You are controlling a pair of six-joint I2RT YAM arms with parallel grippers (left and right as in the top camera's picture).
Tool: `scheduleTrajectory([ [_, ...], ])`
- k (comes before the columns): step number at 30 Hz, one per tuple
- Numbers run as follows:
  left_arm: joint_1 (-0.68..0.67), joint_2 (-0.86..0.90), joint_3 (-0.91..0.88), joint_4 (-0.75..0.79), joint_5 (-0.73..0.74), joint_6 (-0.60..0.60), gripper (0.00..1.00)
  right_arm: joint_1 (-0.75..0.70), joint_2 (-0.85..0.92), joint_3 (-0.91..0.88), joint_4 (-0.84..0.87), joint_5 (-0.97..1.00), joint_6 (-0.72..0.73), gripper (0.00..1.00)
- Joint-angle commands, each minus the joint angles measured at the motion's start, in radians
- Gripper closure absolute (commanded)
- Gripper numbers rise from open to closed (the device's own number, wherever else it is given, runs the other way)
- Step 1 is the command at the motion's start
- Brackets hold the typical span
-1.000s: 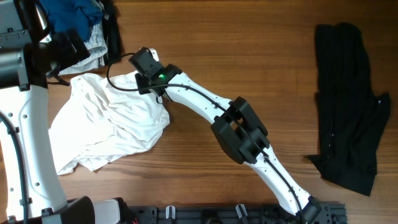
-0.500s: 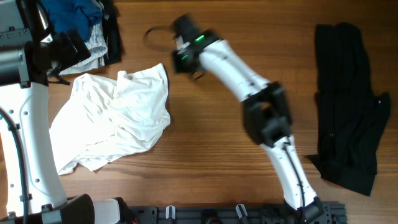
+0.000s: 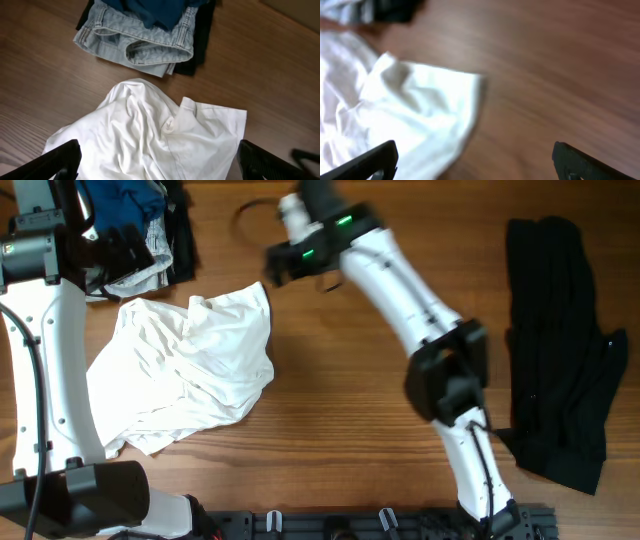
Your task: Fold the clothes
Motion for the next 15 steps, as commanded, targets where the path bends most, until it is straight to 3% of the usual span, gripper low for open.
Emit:
scheduleTrajectory([
  [1,0.039,0.002,-0.002,-0.001,0.01,-0.01,0.0,0.06,0.076,0.012,0.025,0.19,0.039,0.0],
  [4,0.056,0.003,-0.002,-0.014,0.009,-0.009,0.0,0.108,0.14,0.012,0.063,0.321,0.053,0.0],
  [14,0.103,0.002,-0.002,-0.036,0.009,-0.002,0.0,0.178,0.236,0.012,0.195,0.319,0.027,0.01],
  [15,0.103,0.003,-0.002,-0.039,0.009,-0.002,0.0,0.18,0.25,0.012,0.195,0.317,0.028,0.05],
])
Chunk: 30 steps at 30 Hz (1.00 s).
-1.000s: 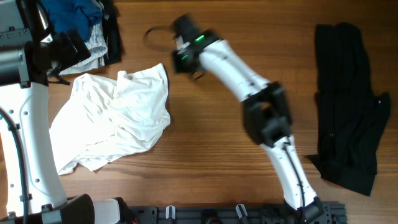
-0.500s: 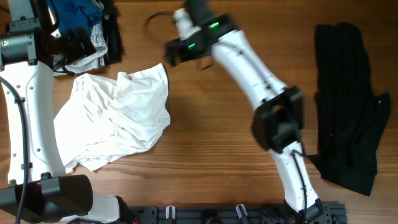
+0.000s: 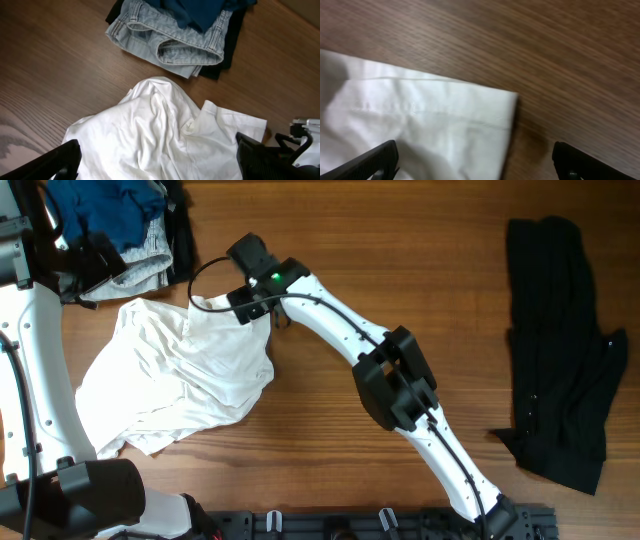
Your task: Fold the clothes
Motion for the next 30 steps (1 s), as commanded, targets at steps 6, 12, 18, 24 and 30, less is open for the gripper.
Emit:
scheduleTrajectory([
  [6,0.005,0.003,-0.002,-0.007,0.005,0.006,0.0,0.015,0.06,0.012,0.005,0.0,0.002,0.83],
  [12,0.005,0.003,-0.002,-0.005,0.005,0.006,0.0,-0.003,0.008,0.045,-0.069,-0.152,-0.002,0.96],
  [18,0.005,0.003,-0.002,-0.008,0.01,-0.002,0.0,-0.161,-0.208,0.067,-0.202,-0.264,-0.076,0.96],
  [24,0.004,0.003,-0.002,0.008,0.064,-0.002,0.0,-0.37,-0.357,0.067,-0.257,-0.308,-0.134,0.96],
  [30,-0.023,0.003,-0.002,0.025,0.089,0.0,0.0,-0.586,-0.361,0.067,-0.263,-0.309,-0.176,0.96],
])
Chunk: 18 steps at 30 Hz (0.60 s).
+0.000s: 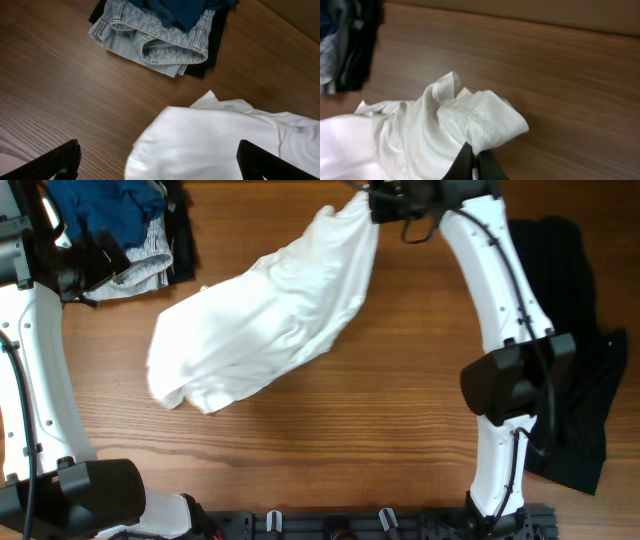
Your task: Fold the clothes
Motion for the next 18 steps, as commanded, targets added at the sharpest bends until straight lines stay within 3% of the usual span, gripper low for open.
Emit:
scheduleTrajectory([
  [1,-0.042,0.003,-0.002,0.014,0.026,0.003,0.0,-0.122,0.01,0.005,0.022,-0.019,-0.045,0.96],
  [9,-0.212,0.006,-0.002,0.064,0.022,0.051,0.0,-0.321,0.005,0.01,0.129,-0.103,-0.048,0.94],
  [11,-0.225,0.006,-0.002,0.066,0.022,0.051,0.0,-0.323,-0.013,0.014,0.078,-0.202,-0.048,0.04],
  [15,-0.224,0.008,-0.002,0.06,0.023,0.051,0.0,-0.309,-0.089,0.014,-0.168,-0.457,-0.047,0.0],
  [18,-0.227,0.018,-0.003,0.013,0.026,0.042,0.0,-0.254,-0.093,0.003,-0.367,-0.406,-0.067,0.01],
])
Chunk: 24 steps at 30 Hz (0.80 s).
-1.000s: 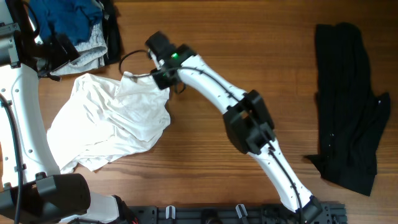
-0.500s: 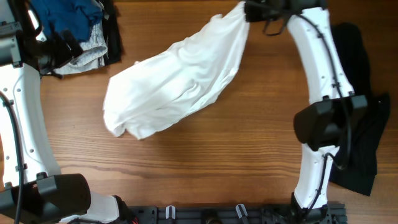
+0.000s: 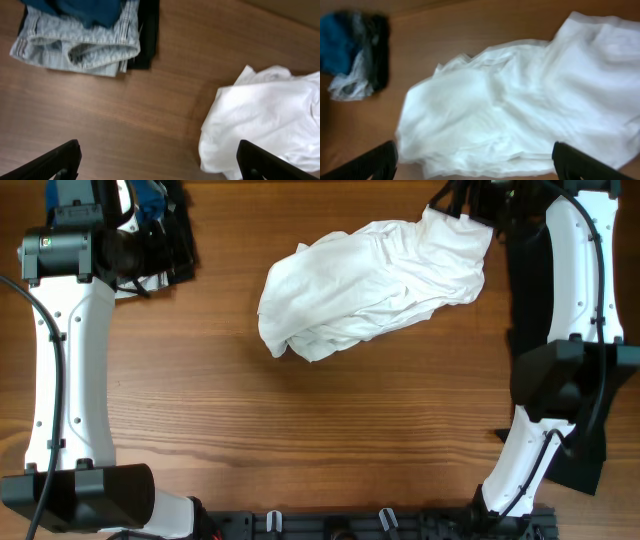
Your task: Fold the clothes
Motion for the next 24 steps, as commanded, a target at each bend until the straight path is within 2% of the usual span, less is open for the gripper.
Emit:
scheduleTrajectory([
  [1,-0.004,0.025,-0.008,-0.049,0.008,0.007,0.0,0.087,-0.053,-0.018,-0.156,0.026,-0.034,0.03],
  [3,-0.011,0.032,-0.042,-0.063,0.009,0.003,0.0,0.153,-0.053,-0.061,-0.223,0.171,0.016,0.06],
  [6,-0.038,0.032,-0.137,-0.05,0.009,-0.007,0.0,0.26,-0.053,-0.152,-0.248,0.372,0.167,0.07],
  [12,-0.073,0.032,-0.291,0.043,0.008,-0.007,0.0,0.344,-0.053,-0.399,-0.125,0.414,0.299,0.1],
  [14,-0.071,0.032,-0.298,0.061,0.008,-0.02,0.0,0.362,-0.053,-0.471,-0.069,0.415,0.329,0.16],
  [17,-0.071,0.032,-0.301,0.113,0.008,-0.042,0.0,0.417,-0.053,-0.613,0.109,0.44,0.419,0.2],
  [20,-0.071,0.032,-0.301,0.142,0.008,-0.068,0.0,0.461,-0.053,-0.73,0.283,0.481,0.472,0.21],
  [24,-0.071,0.032,-0.301,0.145,0.008,-0.068,0.0,0.467,-0.053,-0.806,0.375,0.515,0.498,0.23],
])
